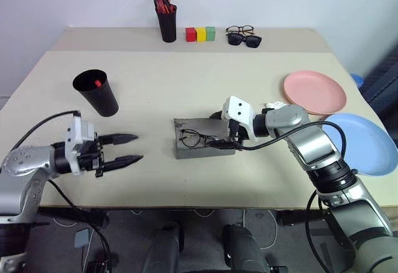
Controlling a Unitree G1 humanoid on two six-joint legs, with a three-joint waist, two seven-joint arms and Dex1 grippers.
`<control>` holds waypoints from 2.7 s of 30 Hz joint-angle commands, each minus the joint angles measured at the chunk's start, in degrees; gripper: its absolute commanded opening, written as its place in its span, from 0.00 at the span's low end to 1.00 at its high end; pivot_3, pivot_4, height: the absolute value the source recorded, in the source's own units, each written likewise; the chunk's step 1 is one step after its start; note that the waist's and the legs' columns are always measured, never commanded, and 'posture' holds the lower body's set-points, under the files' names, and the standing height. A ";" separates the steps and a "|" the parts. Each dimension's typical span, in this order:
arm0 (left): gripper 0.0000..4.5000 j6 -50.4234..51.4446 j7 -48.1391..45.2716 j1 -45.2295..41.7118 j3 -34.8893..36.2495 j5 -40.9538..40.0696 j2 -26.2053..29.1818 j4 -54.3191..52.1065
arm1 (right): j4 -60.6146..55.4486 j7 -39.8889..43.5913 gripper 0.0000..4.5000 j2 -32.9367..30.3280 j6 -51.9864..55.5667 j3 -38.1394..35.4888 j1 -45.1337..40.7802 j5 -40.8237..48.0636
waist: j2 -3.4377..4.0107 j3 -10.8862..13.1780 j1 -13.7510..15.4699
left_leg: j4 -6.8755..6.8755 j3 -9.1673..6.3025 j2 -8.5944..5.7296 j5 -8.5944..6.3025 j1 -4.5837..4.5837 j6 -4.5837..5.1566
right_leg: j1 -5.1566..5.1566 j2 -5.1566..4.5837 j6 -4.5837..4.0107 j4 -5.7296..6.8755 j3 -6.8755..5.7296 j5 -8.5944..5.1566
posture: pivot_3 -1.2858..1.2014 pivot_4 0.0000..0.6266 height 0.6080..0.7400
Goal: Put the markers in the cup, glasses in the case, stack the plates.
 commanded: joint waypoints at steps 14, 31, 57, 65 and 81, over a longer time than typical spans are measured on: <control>0.00 -10.35 14.28 -41.47 -17.13 23.44 -18.25 41.29 | -32.73 -2.95 0.89 -10.61 4.49 -39.75 45.88 15.55 | -0.26 -0.03 0.95 | 0.17 0.08 -0.02 0.00 -0.01 0.02 | 0.23 -0.03 0.26 -0.11 -0.08 0.07 | 0.52 0.24 1.00; 0.00 -8.95 -23.06 -60.18 -22.32 29.54 -26.05 72.35 | -36.12 -12.89 0.89 -5.09 -3.37 -41.05 56.71 14.39 | -0.41 0.04 1.15 | 0.16 0.07 -0.02 -0.01 -0.10 0.03 | 0.22 -0.04 0.13 -0.18 -0.11 -0.03 | 0.52 0.24 1.00; 0.00 -0.60 3.19 -56.46 -25.23 24.23 -26.19 56.98 | -33.57 -17.85 0.89 -5.83 -2.54 -37.76 52.03 14.59 | -0.37 0.02 1.17 | 0.21 0.02 -0.01 0.00 -0.10 0.06 | 0.21 -0.06 0.28 -0.11 -0.11 0.05 | 0.52 0.24 1.00; 0.00 -9.56 7.32 -57.61 -27.95 32.83 -30.70 65.44 | -35.60 -18.14 0.89 -5.99 -1.01 -38.97 52.88 15.82 | -0.38 0.02 1.27 | 0.21 0.02 -0.04 0.00 -0.11 0.06 | 0.21 -0.05 0.35 -0.10 -0.11 0.08 | 0.52 0.24 1.00; 0.00 6.64 -20.09 -51.22 -30.57 30.80 -27.13 49.80 | -37.14 -13.20 0.89 -5.46 -3.00 -43.76 57.90 25.67 | -0.35 0.01 0.96 | 0.22 0.03 -0.01 0.00 -0.10 0.05 | 0.22 -0.04 0.29 -0.07 -0.11 0.04 | 0.52 0.24 1.00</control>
